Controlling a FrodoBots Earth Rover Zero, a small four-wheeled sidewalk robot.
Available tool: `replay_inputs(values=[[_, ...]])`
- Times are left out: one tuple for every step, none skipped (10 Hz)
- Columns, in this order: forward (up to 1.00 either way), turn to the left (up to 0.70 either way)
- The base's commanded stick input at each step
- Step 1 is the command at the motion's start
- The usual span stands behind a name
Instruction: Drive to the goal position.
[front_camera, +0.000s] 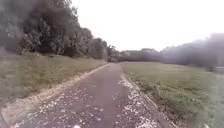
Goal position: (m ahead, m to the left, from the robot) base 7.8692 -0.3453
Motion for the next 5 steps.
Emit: replay_inputs(values=[[0.7,0.0],[0.7,0.0],[0.7,0.0],[0.7,0.0],[0.7,0.0]])
